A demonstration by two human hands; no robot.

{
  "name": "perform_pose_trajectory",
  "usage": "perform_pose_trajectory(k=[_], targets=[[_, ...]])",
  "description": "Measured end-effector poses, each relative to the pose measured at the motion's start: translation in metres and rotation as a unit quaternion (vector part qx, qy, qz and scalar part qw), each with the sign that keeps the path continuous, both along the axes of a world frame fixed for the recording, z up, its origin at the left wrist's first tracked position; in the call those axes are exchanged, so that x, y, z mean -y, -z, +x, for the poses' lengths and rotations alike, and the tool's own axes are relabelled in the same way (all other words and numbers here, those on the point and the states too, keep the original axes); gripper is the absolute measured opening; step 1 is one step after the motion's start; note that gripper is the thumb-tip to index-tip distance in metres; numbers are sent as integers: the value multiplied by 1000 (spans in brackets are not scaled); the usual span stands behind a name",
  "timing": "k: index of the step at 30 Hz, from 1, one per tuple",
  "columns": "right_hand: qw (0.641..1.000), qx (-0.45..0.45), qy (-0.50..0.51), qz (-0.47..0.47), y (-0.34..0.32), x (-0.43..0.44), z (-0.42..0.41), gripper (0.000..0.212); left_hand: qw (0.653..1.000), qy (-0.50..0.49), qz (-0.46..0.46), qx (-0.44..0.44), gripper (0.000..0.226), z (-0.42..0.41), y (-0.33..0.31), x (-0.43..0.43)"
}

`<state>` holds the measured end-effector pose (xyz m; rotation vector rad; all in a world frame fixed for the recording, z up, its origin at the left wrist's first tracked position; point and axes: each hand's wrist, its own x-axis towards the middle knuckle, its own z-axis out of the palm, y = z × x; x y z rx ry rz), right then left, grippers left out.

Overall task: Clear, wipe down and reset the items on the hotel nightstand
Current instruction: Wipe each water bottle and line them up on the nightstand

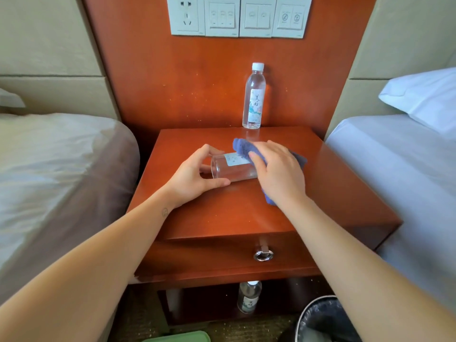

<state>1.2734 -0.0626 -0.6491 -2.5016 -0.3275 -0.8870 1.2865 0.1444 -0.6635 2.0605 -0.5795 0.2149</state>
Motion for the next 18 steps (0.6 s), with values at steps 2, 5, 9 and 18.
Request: perform_pose_trajectory(k=[2,5,9,18], targets=[[994,-79,62,36,-4,25,7,27,1000,-1,21,11,50,1,1,0],[987,-131,86,35,-8,32,10,32,999,2,25,27,54,2,1,0],[982,-166,84,8,-26,7,16,26,999,4,20,25,52,1,2,0],[994,-104,13,-29,-9,15,12,24,1000,-24,11,-10,49,0,2,-2]])
